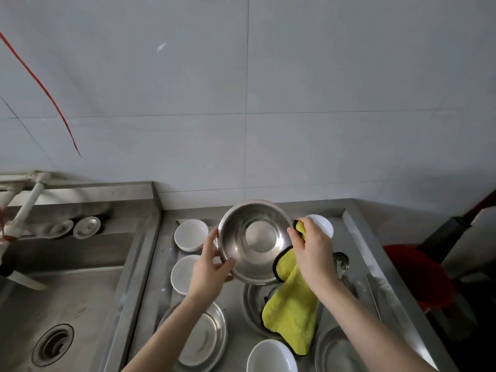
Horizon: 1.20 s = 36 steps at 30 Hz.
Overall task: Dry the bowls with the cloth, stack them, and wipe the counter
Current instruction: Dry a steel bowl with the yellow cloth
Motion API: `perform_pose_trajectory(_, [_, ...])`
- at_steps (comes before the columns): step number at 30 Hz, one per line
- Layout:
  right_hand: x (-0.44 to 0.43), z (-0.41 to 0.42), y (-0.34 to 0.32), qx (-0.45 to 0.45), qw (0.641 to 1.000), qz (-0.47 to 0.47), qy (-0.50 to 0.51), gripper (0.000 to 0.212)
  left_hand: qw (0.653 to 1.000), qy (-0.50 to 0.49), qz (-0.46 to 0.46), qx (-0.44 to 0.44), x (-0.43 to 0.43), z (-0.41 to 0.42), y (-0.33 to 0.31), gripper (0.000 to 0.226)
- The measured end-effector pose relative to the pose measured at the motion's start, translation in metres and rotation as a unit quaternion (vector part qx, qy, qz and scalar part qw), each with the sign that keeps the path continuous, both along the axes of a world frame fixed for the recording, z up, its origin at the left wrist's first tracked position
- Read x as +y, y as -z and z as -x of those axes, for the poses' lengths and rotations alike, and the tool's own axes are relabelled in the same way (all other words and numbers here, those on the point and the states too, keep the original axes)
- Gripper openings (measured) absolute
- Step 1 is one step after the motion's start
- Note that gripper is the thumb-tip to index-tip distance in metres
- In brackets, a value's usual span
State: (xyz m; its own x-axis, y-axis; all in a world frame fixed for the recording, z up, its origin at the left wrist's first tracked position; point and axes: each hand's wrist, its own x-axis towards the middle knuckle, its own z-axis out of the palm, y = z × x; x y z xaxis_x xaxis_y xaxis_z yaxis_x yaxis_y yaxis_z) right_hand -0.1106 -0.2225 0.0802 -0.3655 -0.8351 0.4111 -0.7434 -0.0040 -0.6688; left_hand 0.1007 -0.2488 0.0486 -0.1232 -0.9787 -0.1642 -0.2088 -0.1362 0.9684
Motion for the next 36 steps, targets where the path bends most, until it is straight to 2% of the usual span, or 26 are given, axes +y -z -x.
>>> perform_pose_trajectory(3, [-0.001,0.009,0.006,-0.013,1.000,-0.021,0.005,0.010,0.999,-0.025,-0.013,0.036,-0.004,0.015,0.008,0.081])
perform_pose_trajectory(8, [0.001,0.031,0.019,0.010,0.999,-0.016,0.033,0.015,0.999,-0.027,-0.043,-0.017,-0.026,0.033,0.027,0.080])
perform_pose_trajectory(12, [-0.001,0.046,0.025,0.013,0.998,-0.014,0.052,0.017,0.995,-0.019,-0.064,-0.073,-0.049,0.047,0.049,0.071])
perform_pose_trajectory(18, [-0.011,0.062,0.038,0.007,0.997,-0.062,0.034,0.019,0.990,-0.019,-0.124,-0.071,-0.075,0.080,0.077,0.073])
perform_pose_trajectory(22, [-0.012,0.074,0.049,-0.031,0.993,-0.110,0.019,0.023,0.986,-0.035,-0.150,-0.070,-0.093,0.100,0.099,0.073])
perform_pose_trajectory(30, [-0.027,0.091,0.069,-0.060,0.991,-0.116,0.020,0.020,0.983,-0.042,-0.155,-0.085,-0.126,0.127,0.130,0.053])
perform_pose_trajectory(36, [-0.041,0.097,0.087,-0.071,0.991,-0.111,0.020,0.024,0.979,-0.031,-0.155,-0.129,-0.141,0.134,0.159,0.064])
